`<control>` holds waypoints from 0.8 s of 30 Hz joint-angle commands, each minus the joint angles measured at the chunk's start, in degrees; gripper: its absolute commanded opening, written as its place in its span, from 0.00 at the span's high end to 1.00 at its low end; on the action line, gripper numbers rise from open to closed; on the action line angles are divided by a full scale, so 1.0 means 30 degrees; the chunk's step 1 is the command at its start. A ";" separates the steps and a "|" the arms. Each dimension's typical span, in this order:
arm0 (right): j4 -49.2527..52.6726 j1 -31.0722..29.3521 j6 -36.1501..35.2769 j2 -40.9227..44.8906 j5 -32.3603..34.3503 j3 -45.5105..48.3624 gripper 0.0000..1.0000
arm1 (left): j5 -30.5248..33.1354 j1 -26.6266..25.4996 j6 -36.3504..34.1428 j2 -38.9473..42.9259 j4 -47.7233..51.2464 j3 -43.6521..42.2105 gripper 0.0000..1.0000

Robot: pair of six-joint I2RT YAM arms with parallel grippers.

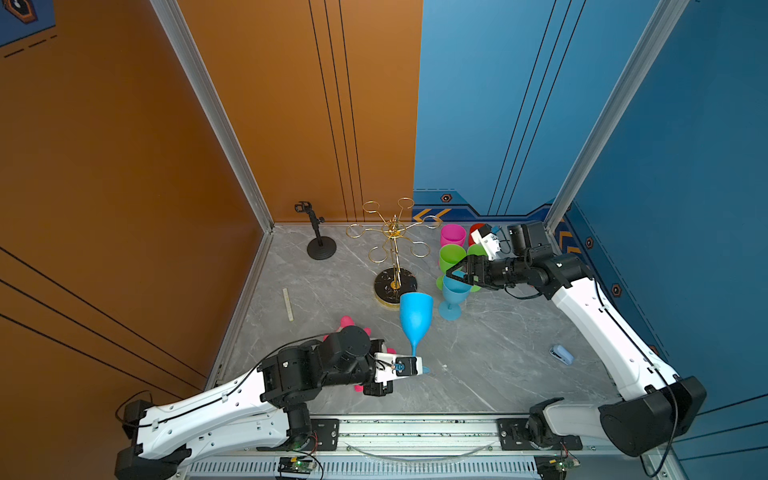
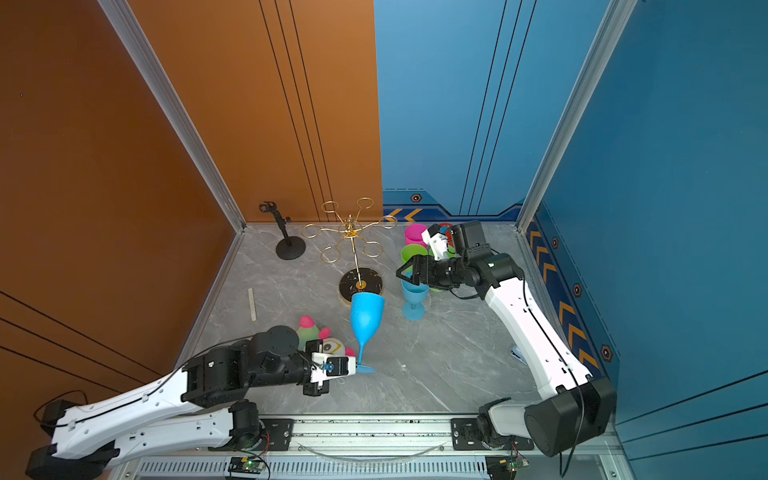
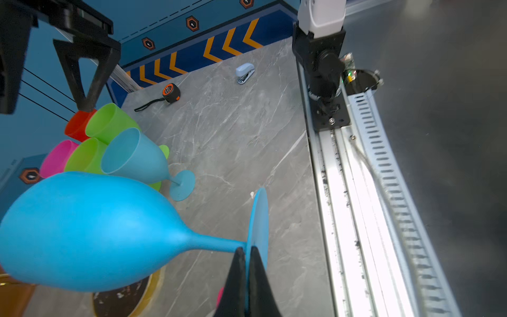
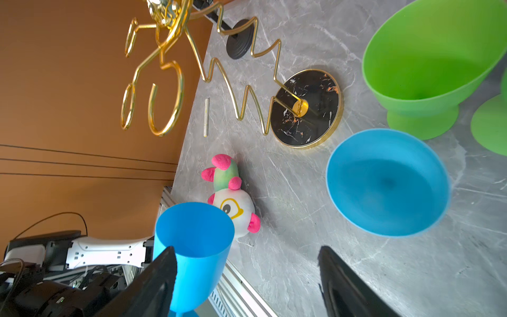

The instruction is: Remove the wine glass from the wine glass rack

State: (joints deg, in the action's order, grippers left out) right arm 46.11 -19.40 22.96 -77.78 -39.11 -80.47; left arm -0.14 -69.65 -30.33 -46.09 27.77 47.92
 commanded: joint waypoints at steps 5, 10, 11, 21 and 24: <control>0.2116 -0.1536 -0.1239 -0.1059 -0.0947 -0.1565 0.22 | 0.7265 -0.1812 -0.6620 0.0414 -0.2550 -0.2212 1.00; 0.2903 -0.1897 -0.1641 -0.1735 -0.1264 -0.2384 0.25 | 0.8944 -0.2513 -0.9455 0.0918 -0.4063 -0.3729 1.00; 0.2964 -0.1956 -0.1675 -0.1813 -0.1372 -0.2443 0.25 | 0.9193 -0.2611 -0.9912 0.0913 -0.4199 -0.3843 1.00; 0.3367 -0.2455 -0.1939 -0.2228 -0.1530 -0.2753 0.29 | 1.1533 -0.3195 -1.3839 0.0468 -0.7359 -0.5595 1.00; 0.3523 -0.2510 -0.2050 -0.2228 -0.1552 -0.2768 0.32 | 1.1887 -0.3201 -1.4504 0.0435 -0.7894 -0.5967 1.00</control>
State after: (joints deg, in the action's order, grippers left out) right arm 54.63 -26.50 18.26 -84.12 -42.68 -87.07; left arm 32.42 -78.56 -69.91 -44.82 8.56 30.87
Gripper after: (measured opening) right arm 0.688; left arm 0.055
